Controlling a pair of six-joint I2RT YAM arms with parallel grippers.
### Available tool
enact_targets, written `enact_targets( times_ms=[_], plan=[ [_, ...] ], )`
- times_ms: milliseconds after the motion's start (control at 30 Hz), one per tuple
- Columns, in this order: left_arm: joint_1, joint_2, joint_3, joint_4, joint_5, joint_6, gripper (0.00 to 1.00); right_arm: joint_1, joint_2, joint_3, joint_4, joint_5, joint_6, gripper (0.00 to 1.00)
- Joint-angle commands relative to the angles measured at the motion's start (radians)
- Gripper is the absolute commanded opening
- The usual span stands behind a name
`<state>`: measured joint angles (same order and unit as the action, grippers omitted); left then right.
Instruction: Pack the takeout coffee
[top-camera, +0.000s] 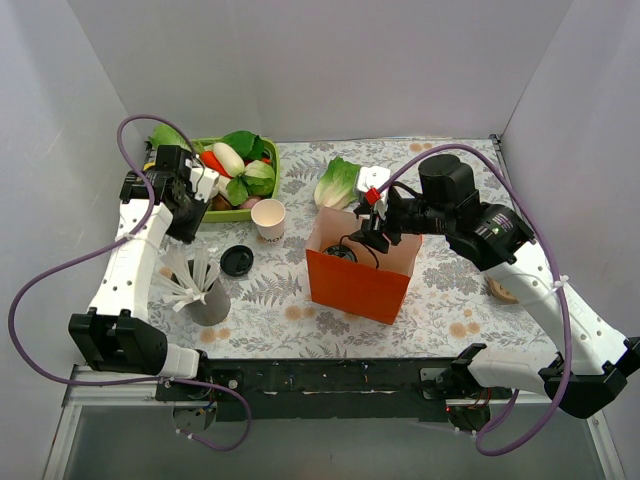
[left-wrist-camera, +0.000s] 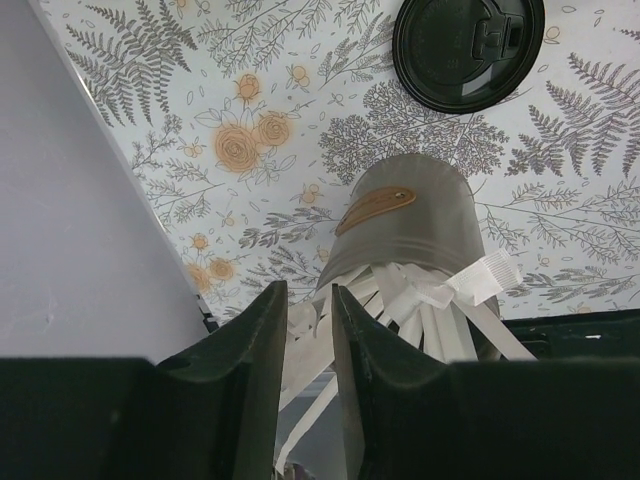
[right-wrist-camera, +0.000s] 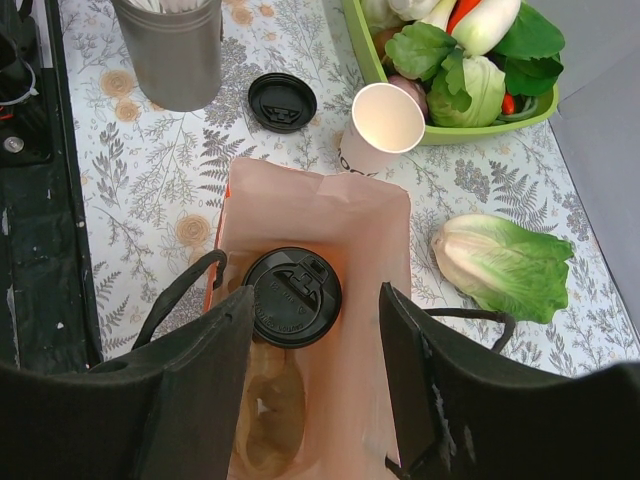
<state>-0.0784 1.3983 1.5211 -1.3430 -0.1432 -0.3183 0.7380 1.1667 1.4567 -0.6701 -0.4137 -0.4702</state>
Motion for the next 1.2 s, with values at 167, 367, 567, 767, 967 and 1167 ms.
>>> enact_targets(
  times_ms=[167,367,567,767,967,1167],
  plan=[
    [0.002,-0.041,0.001,-0.038,-0.018,0.005,0.24,-0.002,-0.012,-0.019,0.049,0.003,0.002,0.61],
    [0.002,-0.055,-0.039,-0.039,-0.044,0.019,0.18,-0.002,-0.009,-0.024,0.053,0.004,0.002,0.61],
    [0.002,-0.070,-0.033,-0.039,-0.055,0.041,0.00,-0.002,-0.009,-0.025,0.056,0.006,-0.001,0.61],
    [0.002,-0.038,0.224,-0.038,0.108,0.013,0.00,-0.002,0.008,0.001,0.046,0.035,-0.034,0.61],
    [0.002,0.054,0.632,-0.036,0.197,-0.028,0.00,-0.002,0.051,0.079,0.010,0.064,-0.061,0.61],
    [0.002,0.000,0.875,0.152,0.261,0.016,0.00,-0.032,0.077,0.152,0.074,0.142,-0.002,0.63]
  ],
)
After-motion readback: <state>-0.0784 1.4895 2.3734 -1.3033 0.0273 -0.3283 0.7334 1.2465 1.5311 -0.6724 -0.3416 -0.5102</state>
